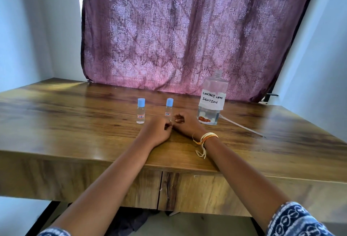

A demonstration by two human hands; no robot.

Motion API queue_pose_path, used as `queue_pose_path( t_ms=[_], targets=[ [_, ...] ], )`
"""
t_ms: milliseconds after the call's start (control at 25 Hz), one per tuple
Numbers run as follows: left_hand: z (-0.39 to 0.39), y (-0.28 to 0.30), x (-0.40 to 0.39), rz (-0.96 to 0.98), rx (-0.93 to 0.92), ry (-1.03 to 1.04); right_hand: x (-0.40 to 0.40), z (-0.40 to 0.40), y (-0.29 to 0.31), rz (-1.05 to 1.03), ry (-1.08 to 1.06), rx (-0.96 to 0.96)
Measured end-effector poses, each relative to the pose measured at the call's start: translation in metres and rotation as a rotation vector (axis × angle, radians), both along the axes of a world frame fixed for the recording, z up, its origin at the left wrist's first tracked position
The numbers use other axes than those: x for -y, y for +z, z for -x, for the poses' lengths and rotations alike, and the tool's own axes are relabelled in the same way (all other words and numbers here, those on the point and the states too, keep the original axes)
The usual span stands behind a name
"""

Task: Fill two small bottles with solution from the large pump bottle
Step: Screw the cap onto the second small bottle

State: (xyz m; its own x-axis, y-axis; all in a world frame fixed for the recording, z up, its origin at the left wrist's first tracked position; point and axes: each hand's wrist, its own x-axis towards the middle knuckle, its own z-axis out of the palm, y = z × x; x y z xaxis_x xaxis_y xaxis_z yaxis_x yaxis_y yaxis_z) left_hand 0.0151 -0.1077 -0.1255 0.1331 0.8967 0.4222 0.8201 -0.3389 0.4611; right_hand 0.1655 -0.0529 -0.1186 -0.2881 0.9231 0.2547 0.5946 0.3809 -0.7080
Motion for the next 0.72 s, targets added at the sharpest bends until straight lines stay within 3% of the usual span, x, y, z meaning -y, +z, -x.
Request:
queue_pose_path(
  t_ms=[160,400,560,720],
  targets=[
    [-0.034,0.008,0.006,-0.005,0.075,-0.114,0.019,-0.045,0.007,-0.033,-0.047,0.034],
    [-0.098,0.021,-0.016,0.099,0.413,-0.07,0.035,-0.119,0.02,-0.052,-0.266,-0.073],
    [-0.125,0.018,-0.038,0.118,0.482,-0.094,0.013,-0.144,0.022,-0.233,-0.459,-0.015],
    [-0.132,0.013,-0.063,0.084,0.597,-0.088,-0.031,-0.15,0.024,-0.199,-0.531,0.003]
  ],
)
